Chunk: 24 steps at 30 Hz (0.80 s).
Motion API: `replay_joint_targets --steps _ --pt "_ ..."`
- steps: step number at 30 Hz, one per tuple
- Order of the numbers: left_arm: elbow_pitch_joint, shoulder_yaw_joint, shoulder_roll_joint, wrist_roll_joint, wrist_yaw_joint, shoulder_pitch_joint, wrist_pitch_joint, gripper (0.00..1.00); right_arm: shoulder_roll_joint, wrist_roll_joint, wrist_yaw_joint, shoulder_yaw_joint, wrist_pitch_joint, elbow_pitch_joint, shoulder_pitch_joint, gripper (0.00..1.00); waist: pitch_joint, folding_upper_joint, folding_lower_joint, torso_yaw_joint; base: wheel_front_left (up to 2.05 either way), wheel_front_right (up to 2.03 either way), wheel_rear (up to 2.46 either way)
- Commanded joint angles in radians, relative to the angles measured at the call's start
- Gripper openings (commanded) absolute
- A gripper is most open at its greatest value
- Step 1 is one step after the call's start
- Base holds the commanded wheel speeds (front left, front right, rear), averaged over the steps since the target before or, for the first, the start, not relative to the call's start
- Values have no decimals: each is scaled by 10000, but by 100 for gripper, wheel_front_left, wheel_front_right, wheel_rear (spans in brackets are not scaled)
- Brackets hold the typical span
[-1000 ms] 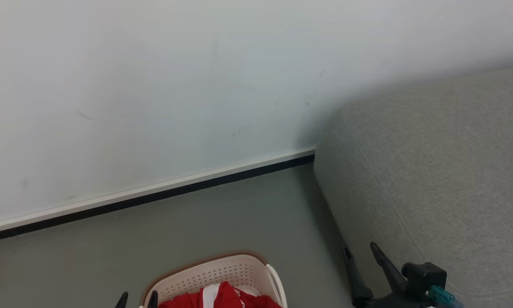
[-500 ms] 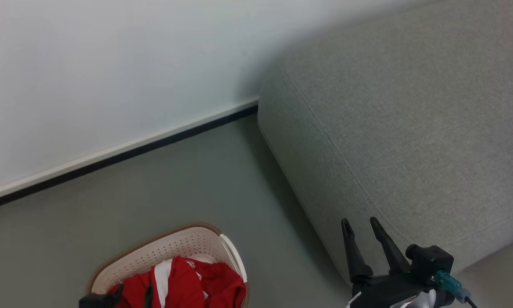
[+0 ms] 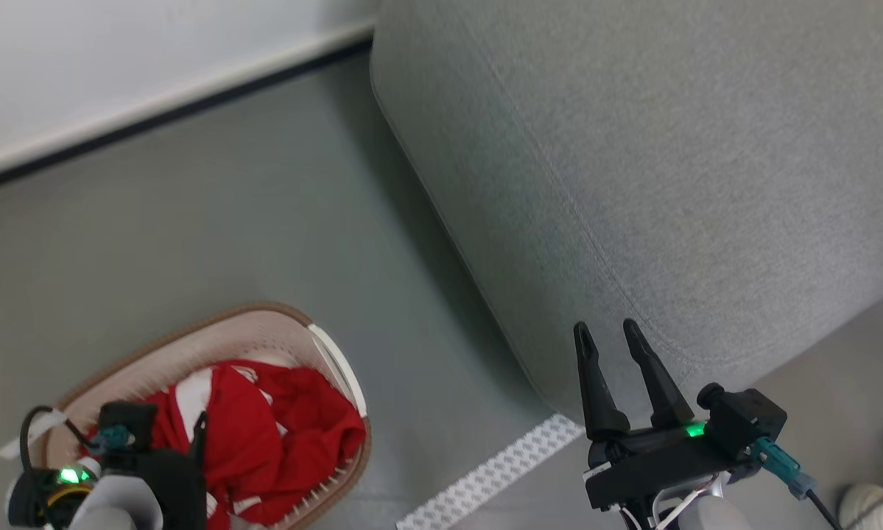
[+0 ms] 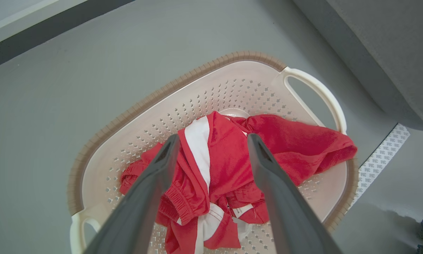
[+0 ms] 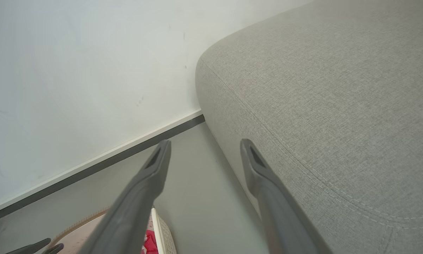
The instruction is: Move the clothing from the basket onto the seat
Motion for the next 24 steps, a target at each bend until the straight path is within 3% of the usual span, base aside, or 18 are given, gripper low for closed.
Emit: replay_joint_targets --steps 1,9,16,24 --pt "90 -40 200 173 94 -254 130 100 27 149 8 106 -96 -143 -161 100 1648 -2 -3 -579 0 0 0" --pt "555 -491 692 602 41 -1297 730 100 23 450 8 182 -175 -795 -304 100 2881 -2 -3 -448 0 0 0" --pt "1186 -632 757 634 195 -1987 1196 100 18 623 8 234 -181 -1383 -230 100 3291 -2 -3 -444 0 0 0" --pt "1790 -497 960 742 1106 -2777 1390 100 18 583 8 113 -167 -1867 201 100 3741 -2 -3 -359 0 0 0"
